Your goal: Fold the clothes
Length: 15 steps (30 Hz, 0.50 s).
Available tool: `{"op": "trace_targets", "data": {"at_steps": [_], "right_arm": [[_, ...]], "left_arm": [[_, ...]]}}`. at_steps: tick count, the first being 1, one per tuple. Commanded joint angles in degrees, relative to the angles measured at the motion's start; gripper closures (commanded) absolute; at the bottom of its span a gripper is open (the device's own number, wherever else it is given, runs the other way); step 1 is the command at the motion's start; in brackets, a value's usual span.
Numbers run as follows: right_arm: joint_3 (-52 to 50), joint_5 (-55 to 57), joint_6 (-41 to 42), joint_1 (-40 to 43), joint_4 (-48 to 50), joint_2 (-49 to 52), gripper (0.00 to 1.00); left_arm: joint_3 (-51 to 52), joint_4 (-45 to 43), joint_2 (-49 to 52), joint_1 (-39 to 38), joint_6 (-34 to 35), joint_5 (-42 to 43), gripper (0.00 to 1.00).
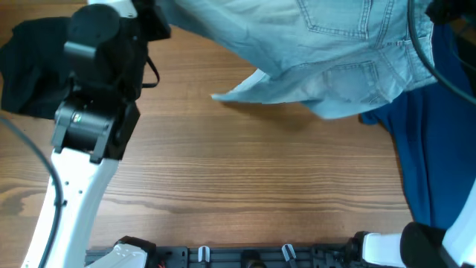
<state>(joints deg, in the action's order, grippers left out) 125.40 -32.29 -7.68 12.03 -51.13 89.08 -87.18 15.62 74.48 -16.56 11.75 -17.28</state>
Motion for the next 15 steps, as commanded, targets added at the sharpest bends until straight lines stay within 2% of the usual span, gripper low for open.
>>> {"op": "trace_targets", "data": {"at_steps": [1,6,9,12,15], "right_arm": [[1.36,0.09,2.03,-0.02,0.74,-1.22,0.96],[1.36,-4.79,2.75,-0.02,2.49,-1.44,0.96],[1.36,-4.20,3.19,-0.02,3.87,-1.88,0.96],[1.36,1.01,5.16,-0.02,5.18,-1.29,0.96],[1.36,-1.16,4.24,-0.02,6.25,-1.42,0.96]], "left_arm": [[-0.87,-3.34,-4.28,0.04,-4.09,-10.71,0.96],[-0.87,-3.87,-10.14,-0.20,-6.69,-10.73,0.96],[-0.87,-3.87,-14.38,-1.01,-8.26,-11.17,0.96],[-0.87,-4.57,-17.77,-0.92,-8.57,-13.81,0.96],[-0.87,-3.76,-19.28,-1.51,-8.55,-13.84,0.96]]}}
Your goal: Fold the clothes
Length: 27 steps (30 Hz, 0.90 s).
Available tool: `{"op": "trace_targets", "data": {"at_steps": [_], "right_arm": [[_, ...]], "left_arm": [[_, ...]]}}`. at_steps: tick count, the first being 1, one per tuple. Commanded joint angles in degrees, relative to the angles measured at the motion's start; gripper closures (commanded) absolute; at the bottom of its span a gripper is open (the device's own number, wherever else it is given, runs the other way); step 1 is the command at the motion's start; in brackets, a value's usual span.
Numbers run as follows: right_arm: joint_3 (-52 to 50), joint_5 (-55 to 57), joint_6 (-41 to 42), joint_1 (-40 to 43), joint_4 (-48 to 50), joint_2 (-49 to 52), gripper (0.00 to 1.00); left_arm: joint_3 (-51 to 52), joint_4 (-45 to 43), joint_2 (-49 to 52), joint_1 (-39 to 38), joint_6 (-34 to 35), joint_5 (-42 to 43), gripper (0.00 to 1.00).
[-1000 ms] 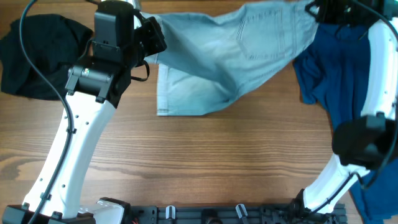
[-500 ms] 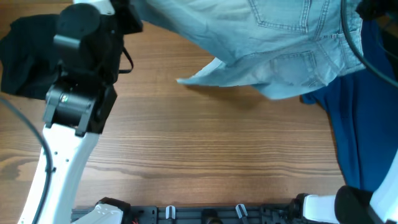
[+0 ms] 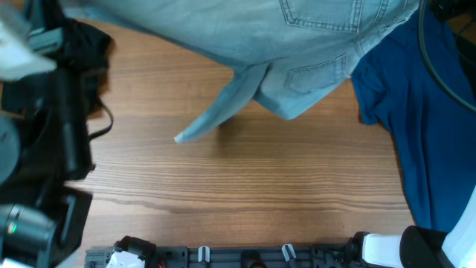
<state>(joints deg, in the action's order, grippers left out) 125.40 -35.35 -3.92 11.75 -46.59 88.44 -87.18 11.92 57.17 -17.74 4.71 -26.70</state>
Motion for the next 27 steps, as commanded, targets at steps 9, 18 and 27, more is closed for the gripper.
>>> {"op": "trace_targets", "data": {"at_steps": [9,18,27], "right_arm": [[1.36,0.13,5.64,0.24,-17.22,-3.89,0.96],[1.33,-0.26,2.54,-0.11,-13.16,2.93,0.96],[1.33,2.36,16.06,-1.01,23.61,10.49,0.96]], "left_arm": [[-0.87,7.82,-3.43,-8.09,-1.25,-4.46,0.96],[-0.87,5.18,7.61,-8.00,2.99,-4.48,0.96],[-0.87,-21.62,19.26,1.14,-1.81,-6.12,0.96]]}}
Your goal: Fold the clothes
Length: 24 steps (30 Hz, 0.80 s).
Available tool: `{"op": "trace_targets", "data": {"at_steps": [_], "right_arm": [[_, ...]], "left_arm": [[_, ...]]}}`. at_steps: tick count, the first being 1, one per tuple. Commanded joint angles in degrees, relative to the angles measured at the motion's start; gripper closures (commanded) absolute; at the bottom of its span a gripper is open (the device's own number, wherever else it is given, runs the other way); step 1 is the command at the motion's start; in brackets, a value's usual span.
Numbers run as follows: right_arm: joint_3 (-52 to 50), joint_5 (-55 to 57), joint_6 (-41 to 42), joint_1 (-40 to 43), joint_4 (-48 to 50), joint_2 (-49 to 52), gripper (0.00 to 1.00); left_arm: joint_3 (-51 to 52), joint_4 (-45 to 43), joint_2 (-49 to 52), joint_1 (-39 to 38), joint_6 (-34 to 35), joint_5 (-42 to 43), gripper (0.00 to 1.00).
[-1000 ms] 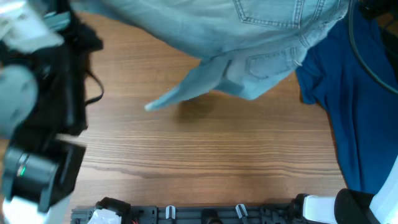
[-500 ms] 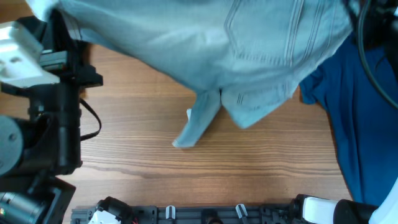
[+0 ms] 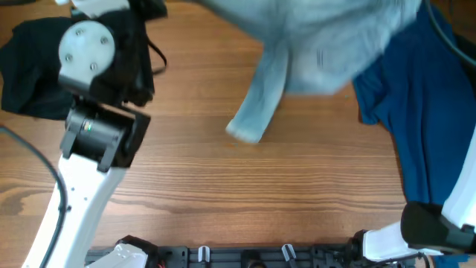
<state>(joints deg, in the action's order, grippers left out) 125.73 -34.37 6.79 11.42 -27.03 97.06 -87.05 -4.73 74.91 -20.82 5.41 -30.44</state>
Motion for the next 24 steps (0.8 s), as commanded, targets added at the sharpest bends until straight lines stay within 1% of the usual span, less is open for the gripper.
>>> {"op": "trace_targets", "data": {"at_steps": [1,3,5,8,11,12,15,17,20,22,24], "right_arm": [[1.01,1.38,5.68,-1.01,5.73,2.78,0.96],[1.01,1.36,5.64,-1.79,6.51,3.89,0.96],[1.01,1.38,5.14,-2.73,5.95,4.90,0.96],[1.01,1.36,2.19,-3.91,3.21,6.05,0.96],[1.01,1.36,-0.46,-4.87,-1.18,7.32,0.96],[1.01,1.53,-0.92,-5.14,-2.84,7.78,0.96],[1.01,1.46,-2.21,-5.27,-5.20,9.22,0.96],[1.01,1.38,-3.21,-5.27,-3.67,10.36,0.96],[1.01,2.89,-3.15,-5.25,2.84,11.13,0.96],[1.03,5.95,-0.63,-5.25,11.08,10.86,0.96],[1.03,6.67,2.14,-5.25,20.59,9.75,0.96]], "left_arm": [[-1.01,-7.23,2.25,5.42,-4.66,-2.40,0.96],[-1.03,-9.84,2.95,7.13,-7.37,-2.40,0.96],[-1.05,-9.97,3.10,8.33,-8.20,-2.38,0.96],[-1.03,-6.40,3.19,8.74,-7.96,-0.81,0.96],[-1.03,-0.17,3.69,8.72,-3.98,1.64,0.96],[-1.03,2.95,4.09,8.72,-1.38,2.40,0.96],[-1.03,5.77,5.55,8.72,0.42,4.39,0.96],[-1.03,3.23,7.32,8.74,0.66,4.44,0.96],[-1.03,-3.72,9.03,8.79,0.68,4.48,0.96],[-1.03,-9.07,9.31,8.68,0.68,4.48,0.96],[-1.05,-15.93,9.07,8.68,0.57,4.46,0.96]]}}
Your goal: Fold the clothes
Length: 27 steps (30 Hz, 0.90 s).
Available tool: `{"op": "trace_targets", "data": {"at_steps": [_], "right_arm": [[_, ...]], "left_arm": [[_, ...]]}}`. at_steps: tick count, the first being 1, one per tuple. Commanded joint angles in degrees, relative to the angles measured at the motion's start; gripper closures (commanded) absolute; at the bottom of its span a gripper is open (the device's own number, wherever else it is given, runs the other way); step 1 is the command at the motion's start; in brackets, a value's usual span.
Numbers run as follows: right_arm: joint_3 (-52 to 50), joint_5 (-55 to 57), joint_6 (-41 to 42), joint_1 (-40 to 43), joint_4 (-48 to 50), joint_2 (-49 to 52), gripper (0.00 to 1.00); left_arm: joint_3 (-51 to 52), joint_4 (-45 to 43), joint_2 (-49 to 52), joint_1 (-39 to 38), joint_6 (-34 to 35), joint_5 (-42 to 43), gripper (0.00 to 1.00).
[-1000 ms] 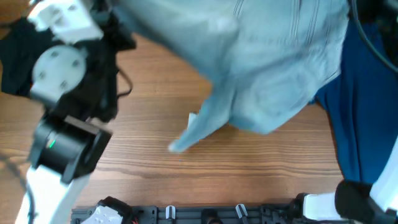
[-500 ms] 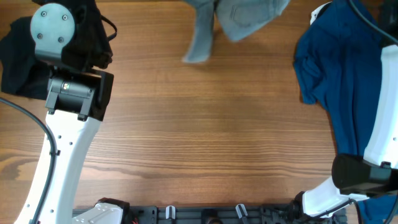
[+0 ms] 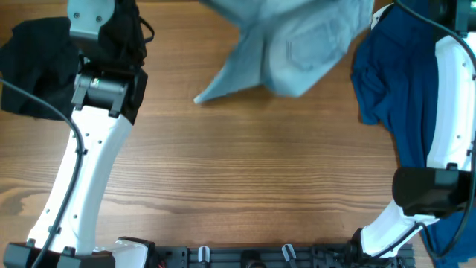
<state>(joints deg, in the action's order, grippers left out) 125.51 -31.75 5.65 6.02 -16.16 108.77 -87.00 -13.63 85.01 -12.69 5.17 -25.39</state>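
Note:
Light blue jeans [image 3: 297,45] hang bunched at the top middle of the overhead view. A back pocket faces up and one leg end [image 3: 216,89] points down-left onto the wood. Their upper part runs off the top edge. My left arm [image 3: 104,89] reaches up the left side and my right arm [image 3: 450,112] up the right side. Both grippers are past the top edge, so their hold on the jeans is hidden.
A dark blue garment [image 3: 394,104] lies crumpled along the right side, partly under the right arm. A black garment [image 3: 37,74] sits at the far left behind the left arm. The wooden table [image 3: 245,179] fills the middle and front.
The jeans have shifted toward the top edge and their loose leg end now points down-left instead of hanging straight down. The right arm now stands tall along the right side, and the left arm reaches farther up.
The jeans were first spread wide across the top with a hem on the wood. Then the left arm was low at the left edge and a leg trailed down-left. Then the jeans were blurred with one leg dangling mid-table. Now they are bunched near the top.

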Motion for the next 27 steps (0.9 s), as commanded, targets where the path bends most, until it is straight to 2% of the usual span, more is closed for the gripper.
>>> {"op": "trace_targets", "data": {"at_steps": [1,3,6,9,10,12,15,16,17,19,20,27], "right_arm": [[1.25,4.57,4.74,0.15,13.51,-2.49,0.96],[1.25,5.03,7.56,0.15,20.83,-3.43,0.96],[1.25,5.20,7.93,0.15,21.27,-3.54,0.96],[1.22,4.96,6.12,0.13,14.03,-2.56,0.96],[1.11,4.96,4.90,0.13,8.39,-1.51,0.96],[1.11,4.42,3.17,0.13,0.92,1.27,0.96],[1.09,2.84,1.86,0.13,-6.10,5.42,0.96],[1.07,1.84,1.81,0.15,-8.07,6.84,0.95],[1.07,1.73,1.84,0.13,-9.64,8.28,0.94],[1.07,1.70,1.86,0.15,-10.69,9.44,0.96],[1.07,1.70,1.88,0.15,-10.71,9.77,0.96],[1.07,-0.44,3.74,0.15,-4.28,9.73,0.96]], "left_arm": [[-1.11,-9.92,-1.03,0.57,-0.26,-0.59,0.96],[-1.11,-16.79,-1.09,0.59,-5.57,-0.59,0.96],[-1.20,-17.40,-1.01,0.94,-11.02,-0.61,0.96],[-1.20,-10.93,-0.68,1.46,-10.88,-0.59,0.96],[-1.20,-6.03,-0.07,1.64,-10.32,-0.59,0.96],[-1.20,0.72,2.54,1.64,-6.86,-0.59,0.96],[-1.20,6.10,6.93,1.38,-2.25,0.92,0.95],[-1.20,8.20,8.37,1.11,-0.24,1.49,0.89],[-1.20,10.54,10.08,0.50,2.32,2.21,0.64],[-1.20,11.98,11.54,-0.33,3.04,3.21,0.83],[-1.20,11.63,12.26,-0.72,3.02,3.28,0.96],[-1.20,3.37,12.70,-0.28,3.02,3.28,0.96]]}}
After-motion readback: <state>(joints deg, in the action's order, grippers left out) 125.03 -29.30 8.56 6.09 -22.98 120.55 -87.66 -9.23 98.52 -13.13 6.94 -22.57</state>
